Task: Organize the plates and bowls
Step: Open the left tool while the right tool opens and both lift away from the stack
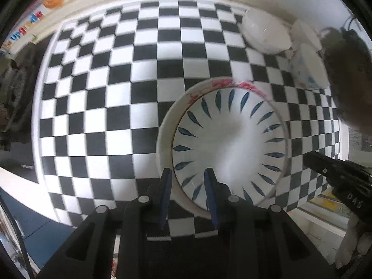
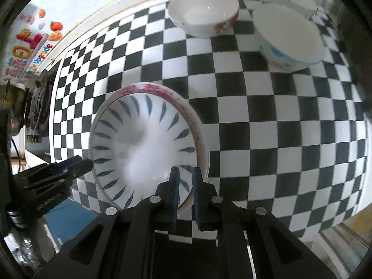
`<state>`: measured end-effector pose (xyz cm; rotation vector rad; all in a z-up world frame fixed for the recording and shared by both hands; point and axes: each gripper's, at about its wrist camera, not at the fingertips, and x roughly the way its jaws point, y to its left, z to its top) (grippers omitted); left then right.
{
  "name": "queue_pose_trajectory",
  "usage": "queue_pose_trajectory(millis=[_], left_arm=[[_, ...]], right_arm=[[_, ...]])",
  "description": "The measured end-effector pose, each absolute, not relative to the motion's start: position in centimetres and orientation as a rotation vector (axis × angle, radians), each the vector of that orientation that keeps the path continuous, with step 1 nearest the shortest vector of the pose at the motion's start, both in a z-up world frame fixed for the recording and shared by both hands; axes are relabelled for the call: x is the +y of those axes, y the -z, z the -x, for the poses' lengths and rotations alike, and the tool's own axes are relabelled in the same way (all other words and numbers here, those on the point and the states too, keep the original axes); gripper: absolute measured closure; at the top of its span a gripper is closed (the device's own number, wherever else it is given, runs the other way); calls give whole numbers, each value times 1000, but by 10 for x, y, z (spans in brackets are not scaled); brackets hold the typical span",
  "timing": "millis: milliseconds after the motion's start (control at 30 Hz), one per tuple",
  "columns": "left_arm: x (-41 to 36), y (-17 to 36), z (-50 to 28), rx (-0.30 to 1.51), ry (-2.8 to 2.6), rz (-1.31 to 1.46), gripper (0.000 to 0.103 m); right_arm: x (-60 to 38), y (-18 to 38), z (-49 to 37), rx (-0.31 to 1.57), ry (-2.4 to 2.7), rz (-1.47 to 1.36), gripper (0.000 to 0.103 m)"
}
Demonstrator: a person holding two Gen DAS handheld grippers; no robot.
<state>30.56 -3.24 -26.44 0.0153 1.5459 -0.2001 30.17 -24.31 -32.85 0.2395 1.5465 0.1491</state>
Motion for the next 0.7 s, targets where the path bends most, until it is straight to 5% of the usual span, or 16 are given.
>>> queue_pose_trajectory(millis=[367,700], left_arm=[[-32,159,-268,1434,229,-5,77],[-22,116,-253,1392,230,24,77]], right_arm=[[-231,213,-259,1408,-155,-198,85],[-226,145,-232,1330,-170,-174,85]])
